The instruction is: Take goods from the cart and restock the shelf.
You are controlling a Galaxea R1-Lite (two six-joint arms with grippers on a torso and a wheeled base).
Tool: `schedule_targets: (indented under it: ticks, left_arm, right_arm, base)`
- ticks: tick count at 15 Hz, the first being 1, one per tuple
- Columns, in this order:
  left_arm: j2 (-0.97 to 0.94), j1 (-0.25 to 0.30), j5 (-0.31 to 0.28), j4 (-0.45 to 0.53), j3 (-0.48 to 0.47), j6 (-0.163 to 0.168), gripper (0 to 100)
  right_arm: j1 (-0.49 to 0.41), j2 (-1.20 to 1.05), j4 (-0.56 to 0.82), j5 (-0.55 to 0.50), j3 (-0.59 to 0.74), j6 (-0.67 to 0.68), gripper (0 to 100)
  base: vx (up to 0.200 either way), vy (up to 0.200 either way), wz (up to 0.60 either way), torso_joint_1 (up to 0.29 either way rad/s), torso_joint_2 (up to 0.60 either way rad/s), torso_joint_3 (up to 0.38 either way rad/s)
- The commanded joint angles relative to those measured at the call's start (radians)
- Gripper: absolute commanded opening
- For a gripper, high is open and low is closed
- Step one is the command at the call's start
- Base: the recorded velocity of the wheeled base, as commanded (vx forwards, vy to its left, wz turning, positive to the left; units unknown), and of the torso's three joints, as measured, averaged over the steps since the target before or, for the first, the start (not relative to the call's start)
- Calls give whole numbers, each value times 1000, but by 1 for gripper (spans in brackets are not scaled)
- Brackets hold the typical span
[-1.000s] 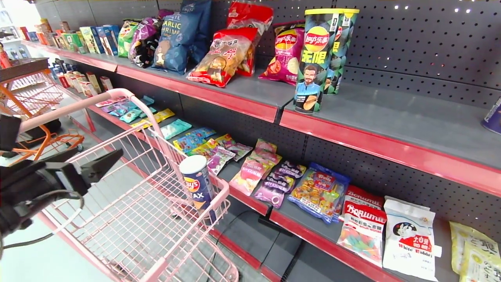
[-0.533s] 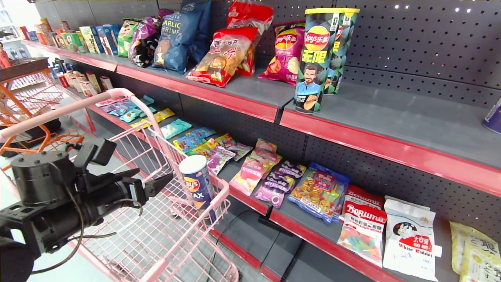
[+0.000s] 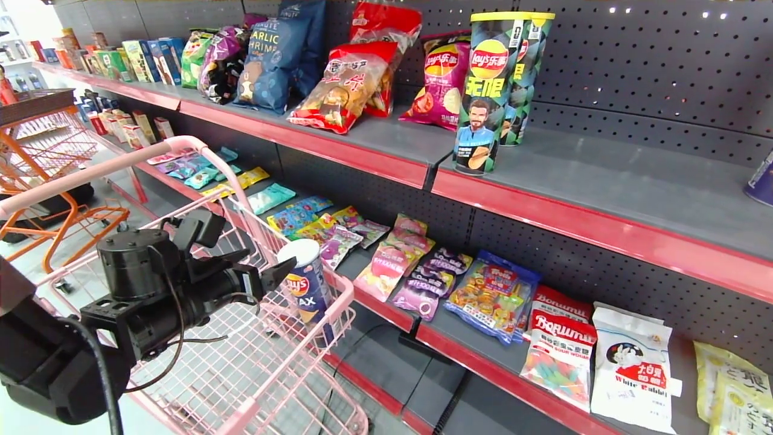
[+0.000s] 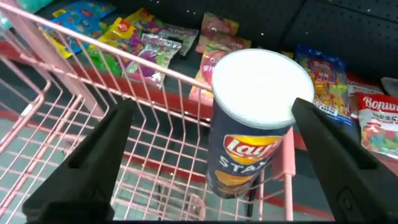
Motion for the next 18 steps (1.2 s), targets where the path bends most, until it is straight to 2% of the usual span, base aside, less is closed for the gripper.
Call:
schedule_targets:
  ticks: [1,5,7,16,18]
  left_arm:
    - [56,-16,-3,7,-6,15,100]
    - [96,-52,-3,7,-81,18,100]
    - [96,-56,-2,9,-89,18,100]
    - [4,-52,-9,4,-16,18,100]
    - [-27,-52,-28,4,7,18,100]
  right_arm:
    - [0,0,0,0,0,-2,100]
    - [0,0,0,0,-2,-2,100]
    - [0,0,0,0,0,-2,100]
    - [0,0,0,2,0,-2,100]
    - [0,0,0,2,0,-2,100]
  base:
    - [0,0,0,0,0,0]
    - [0,0,0,0,0,0]
    - [0,0,0,0,0,0]
    - [0,0,0,0,0,0]
    - [0,0,0,0,0,0]
